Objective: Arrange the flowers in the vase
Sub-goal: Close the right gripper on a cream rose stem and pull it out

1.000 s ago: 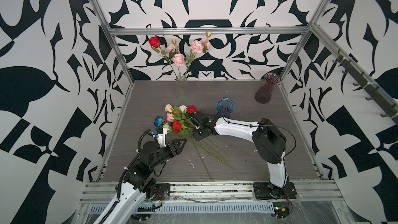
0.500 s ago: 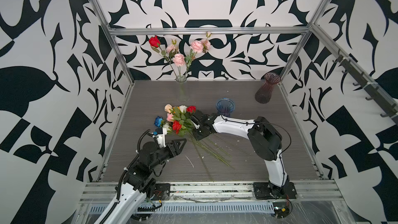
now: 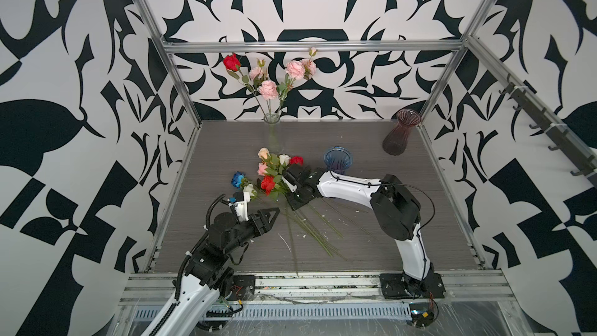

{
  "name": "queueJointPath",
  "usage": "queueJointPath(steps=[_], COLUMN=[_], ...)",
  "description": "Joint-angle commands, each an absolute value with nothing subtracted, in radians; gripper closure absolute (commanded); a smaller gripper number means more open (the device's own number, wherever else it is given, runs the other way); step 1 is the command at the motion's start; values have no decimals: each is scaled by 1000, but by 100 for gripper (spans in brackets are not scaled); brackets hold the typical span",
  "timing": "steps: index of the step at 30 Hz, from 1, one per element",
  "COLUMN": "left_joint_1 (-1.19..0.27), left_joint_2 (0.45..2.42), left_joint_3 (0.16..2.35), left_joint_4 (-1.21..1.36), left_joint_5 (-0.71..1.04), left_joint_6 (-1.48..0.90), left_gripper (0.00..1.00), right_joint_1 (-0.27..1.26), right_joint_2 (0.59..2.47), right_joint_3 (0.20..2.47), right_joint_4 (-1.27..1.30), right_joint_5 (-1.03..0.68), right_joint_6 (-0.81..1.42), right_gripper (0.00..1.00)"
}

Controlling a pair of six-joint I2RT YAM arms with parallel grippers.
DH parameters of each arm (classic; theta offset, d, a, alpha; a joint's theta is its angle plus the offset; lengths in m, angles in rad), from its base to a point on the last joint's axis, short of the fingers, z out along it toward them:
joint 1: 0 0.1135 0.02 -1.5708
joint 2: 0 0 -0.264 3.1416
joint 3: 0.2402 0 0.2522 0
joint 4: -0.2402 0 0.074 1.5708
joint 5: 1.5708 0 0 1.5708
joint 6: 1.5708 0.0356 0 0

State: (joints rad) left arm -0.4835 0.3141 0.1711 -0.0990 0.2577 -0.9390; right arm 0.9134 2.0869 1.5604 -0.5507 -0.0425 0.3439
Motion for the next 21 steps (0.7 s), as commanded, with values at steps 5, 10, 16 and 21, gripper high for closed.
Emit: queueJointPath(steps=[5, 10, 16, 21], left_joint_1=[-478, -478, -478, -477], left_joint_2=[302, 298, 289, 287], left_joint_3=[158, 156, 155, 154], left_joint_4=[-110, -114, -118, -120], left_joint_5=[250, 250, 248, 249], left_joint_6=[-936, -937, -939, -937], left_gripper=[27, 27, 27, 27], right_joint_1=[914, 914, 914, 908], right_joint_2=[2006, 1978, 1931, 1859], right_joint_3=[1702, 1797, 1885, 1938], right_joint_4=[-662, -735, -788, -788], right_joint_5=[19, 44, 48, 41], right_joint_6=[204, 136, 121, 139], right_gripper=[100, 100, 100, 100])
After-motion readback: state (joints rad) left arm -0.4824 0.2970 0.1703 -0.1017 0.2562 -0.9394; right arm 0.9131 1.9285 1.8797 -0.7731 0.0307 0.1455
